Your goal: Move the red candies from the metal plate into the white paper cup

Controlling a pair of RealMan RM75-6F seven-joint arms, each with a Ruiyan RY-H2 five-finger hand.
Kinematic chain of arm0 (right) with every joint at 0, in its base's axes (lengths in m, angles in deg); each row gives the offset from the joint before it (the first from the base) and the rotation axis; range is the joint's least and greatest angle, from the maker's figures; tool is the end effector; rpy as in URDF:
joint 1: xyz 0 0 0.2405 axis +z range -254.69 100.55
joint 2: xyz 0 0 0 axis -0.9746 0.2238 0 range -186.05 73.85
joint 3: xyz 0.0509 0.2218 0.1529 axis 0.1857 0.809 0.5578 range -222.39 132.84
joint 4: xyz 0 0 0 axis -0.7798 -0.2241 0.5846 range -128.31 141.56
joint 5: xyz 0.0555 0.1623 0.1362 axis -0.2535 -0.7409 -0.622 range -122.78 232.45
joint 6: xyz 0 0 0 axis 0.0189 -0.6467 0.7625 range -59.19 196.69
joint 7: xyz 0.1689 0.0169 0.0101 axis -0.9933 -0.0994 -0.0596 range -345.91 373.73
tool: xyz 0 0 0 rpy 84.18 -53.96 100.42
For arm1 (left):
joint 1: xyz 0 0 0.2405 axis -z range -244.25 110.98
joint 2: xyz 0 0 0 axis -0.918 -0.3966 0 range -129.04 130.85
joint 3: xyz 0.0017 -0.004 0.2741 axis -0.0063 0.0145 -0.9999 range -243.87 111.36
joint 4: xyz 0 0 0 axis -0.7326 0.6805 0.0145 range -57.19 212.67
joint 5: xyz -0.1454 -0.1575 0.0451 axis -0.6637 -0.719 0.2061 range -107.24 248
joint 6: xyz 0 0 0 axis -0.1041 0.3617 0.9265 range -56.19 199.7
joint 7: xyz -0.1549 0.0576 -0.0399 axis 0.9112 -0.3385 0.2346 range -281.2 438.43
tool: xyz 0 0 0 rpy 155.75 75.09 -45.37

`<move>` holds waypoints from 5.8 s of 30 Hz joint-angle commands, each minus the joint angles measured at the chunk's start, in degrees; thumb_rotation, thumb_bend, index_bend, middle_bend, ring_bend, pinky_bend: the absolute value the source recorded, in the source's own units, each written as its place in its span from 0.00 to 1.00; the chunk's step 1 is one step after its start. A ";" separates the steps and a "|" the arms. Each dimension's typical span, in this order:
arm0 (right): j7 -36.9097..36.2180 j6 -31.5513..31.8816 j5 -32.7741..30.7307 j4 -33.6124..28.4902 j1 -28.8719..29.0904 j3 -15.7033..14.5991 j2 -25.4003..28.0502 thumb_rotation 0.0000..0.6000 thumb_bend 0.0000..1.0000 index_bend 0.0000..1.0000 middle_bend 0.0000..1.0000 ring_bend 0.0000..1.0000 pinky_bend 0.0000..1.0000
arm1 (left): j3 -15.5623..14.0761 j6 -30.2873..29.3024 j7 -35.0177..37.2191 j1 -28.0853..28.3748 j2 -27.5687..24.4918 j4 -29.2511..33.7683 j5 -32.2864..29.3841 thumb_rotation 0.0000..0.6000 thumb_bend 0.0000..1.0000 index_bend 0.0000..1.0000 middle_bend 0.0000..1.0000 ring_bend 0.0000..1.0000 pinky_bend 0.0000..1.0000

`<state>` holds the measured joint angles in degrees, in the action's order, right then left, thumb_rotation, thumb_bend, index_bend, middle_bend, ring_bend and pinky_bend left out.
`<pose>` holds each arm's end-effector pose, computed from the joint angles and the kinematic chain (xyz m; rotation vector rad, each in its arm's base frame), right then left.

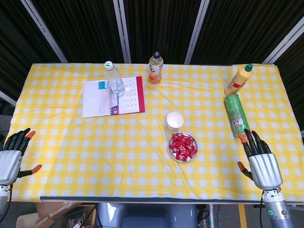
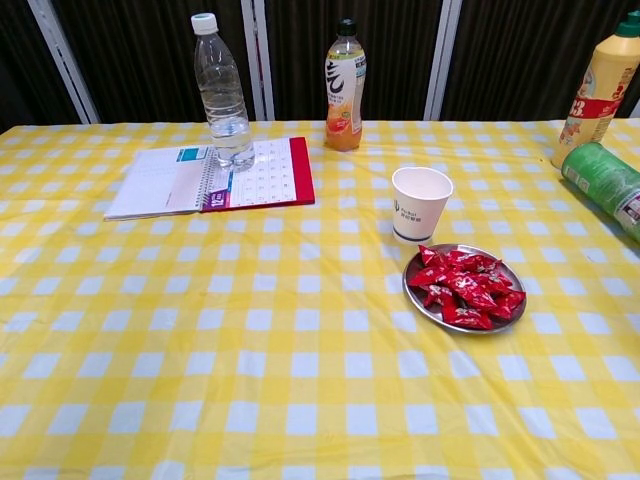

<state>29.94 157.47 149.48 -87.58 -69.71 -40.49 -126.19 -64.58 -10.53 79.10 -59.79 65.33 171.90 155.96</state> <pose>-0.2741 -0.2224 0.1282 1.5039 -0.6232 0.9698 -0.3222 0.2149 0.1430 -1.4261 -0.9717 -0.9204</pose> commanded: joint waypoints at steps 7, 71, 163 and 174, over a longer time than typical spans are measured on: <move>-9.42 -15.15 -10.52 -10.38 6.49 1.93 0.20 1.00 0.30 0.08 0.59 0.75 0.93 | 0.02 1.35 0.67 0.45 -0.70 1.54 -0.76 1.00 0.04 0.00 0.00 0.00 0.00; 13.03 -28.61 -45.52 4.75 28.47 9.71 -24.61 1.00 0.52 0.63 0.76 0.89 1.00 | -0.44 6.45 5.39 2.12 -3.37 3.10 -3.15 1.00 0.03 0.00 0.00 0.00 0.00; 18.37 -17.67 -51.88 -11.53 34.62 5.34 -15.70 1.00 0.39 0.25 0.76 0.90 1.00 | -0.26 9.04 8.22 3.08 -4.95 5.16 -5.04 1.00 0.04 0.00 0.00 0.00 0.00; 16.39 -16.30 -47.91 -10.40 29.15 -1.86 -17.61 1.00 0.38 0.18 0.76 0.89 1.00 | -0.68 6.55 7.11 2.30 -4.23 4.27 -2.78 1.00 0.04 0.00 0.00 0.00 0.00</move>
<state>46.61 141.11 101.20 -98.37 -40.17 -41.99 -143.43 -65.24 -3.91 86.27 -57.44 61.03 176.24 153.14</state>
